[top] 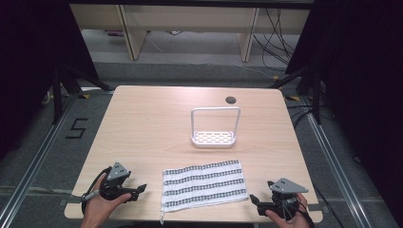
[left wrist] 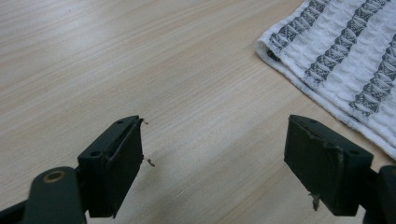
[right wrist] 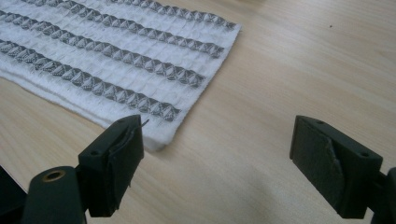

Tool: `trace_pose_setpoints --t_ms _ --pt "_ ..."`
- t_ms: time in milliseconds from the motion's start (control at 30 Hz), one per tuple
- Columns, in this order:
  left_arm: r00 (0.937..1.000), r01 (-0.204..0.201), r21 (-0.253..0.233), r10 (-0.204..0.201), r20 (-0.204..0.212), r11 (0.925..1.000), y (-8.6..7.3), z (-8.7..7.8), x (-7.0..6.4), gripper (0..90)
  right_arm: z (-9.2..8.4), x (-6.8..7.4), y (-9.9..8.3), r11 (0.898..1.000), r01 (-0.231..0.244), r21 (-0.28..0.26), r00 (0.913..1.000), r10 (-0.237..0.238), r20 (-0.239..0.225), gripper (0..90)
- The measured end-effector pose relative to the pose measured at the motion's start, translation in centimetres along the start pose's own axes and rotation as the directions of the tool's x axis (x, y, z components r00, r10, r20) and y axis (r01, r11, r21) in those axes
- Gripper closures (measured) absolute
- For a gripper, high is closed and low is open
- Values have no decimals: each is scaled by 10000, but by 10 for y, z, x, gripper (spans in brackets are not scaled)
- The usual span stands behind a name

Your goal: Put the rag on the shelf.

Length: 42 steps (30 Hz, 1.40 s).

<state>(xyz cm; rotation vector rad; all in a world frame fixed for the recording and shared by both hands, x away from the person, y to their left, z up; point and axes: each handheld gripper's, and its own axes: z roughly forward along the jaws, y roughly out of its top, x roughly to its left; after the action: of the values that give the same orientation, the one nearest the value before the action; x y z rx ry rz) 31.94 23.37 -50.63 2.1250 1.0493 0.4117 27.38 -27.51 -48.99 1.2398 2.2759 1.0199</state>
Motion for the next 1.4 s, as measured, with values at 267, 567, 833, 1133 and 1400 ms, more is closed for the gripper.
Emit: trace_pose_setpoints --t_ms 267,567,833,1133,1400 --pt "9994 -270 -88 272 217 9996 6 5 -4 179 -1 1 1 9998 69 -207 9999 -67 127 206" --pt "9945 -726 -313 748 740 9969 20 14 -19 168 -2 4 2 9998 102 -186 9999 -100 91 223" --pt "9914 -761 -639 823 1014 9950 37 21 -28 167 -1 5 3 9985 383 -390 9991 -377 172 256" --pt "9771 -1413 -753 1513 1498 9871 68 42 -48 168 1 7 4 9993 188 -326 9997 -184 141 296" --pt "9667 -1581 -880 1723 1890 9835 94 60 -62 168 8 12 6 9994 327 -124 9995 -327 39 332"
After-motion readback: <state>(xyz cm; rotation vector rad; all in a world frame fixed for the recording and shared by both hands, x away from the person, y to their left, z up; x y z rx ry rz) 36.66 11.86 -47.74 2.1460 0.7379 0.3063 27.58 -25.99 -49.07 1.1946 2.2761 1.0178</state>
